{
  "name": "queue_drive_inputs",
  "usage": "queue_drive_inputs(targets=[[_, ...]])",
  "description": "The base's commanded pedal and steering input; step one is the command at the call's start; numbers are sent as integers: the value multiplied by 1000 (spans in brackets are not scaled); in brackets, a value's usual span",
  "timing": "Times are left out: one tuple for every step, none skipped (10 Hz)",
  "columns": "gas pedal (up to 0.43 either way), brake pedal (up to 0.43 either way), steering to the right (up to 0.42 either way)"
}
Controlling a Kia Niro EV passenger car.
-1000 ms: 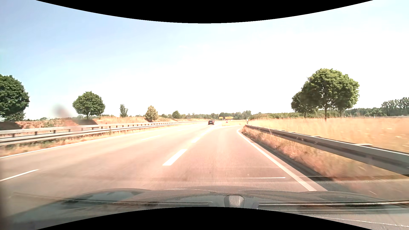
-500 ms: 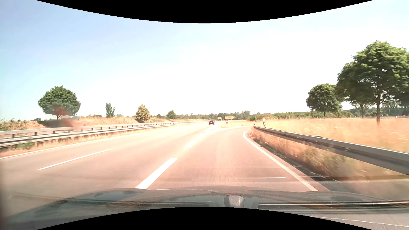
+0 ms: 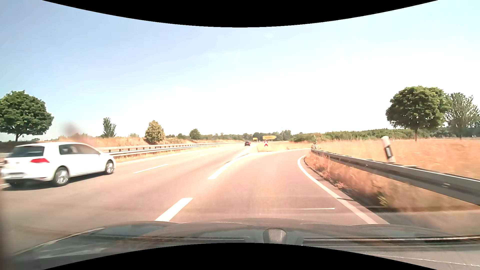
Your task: Follow the waypoints while adhering to traffic rules and regulations
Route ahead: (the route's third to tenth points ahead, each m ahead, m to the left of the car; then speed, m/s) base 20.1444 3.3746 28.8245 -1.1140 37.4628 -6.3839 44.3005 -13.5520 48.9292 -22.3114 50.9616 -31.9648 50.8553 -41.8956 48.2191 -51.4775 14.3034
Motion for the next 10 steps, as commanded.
queue_drive_inputs(targets=[[0, 195, 31], [0, 195, 40], [0, 189, 49], [0, 183, 59], [0, 171, 66], [0, 165, 70], [0, 165, 74], [0, 165, 78], [0, 159, 82], [0, 159, 87]])
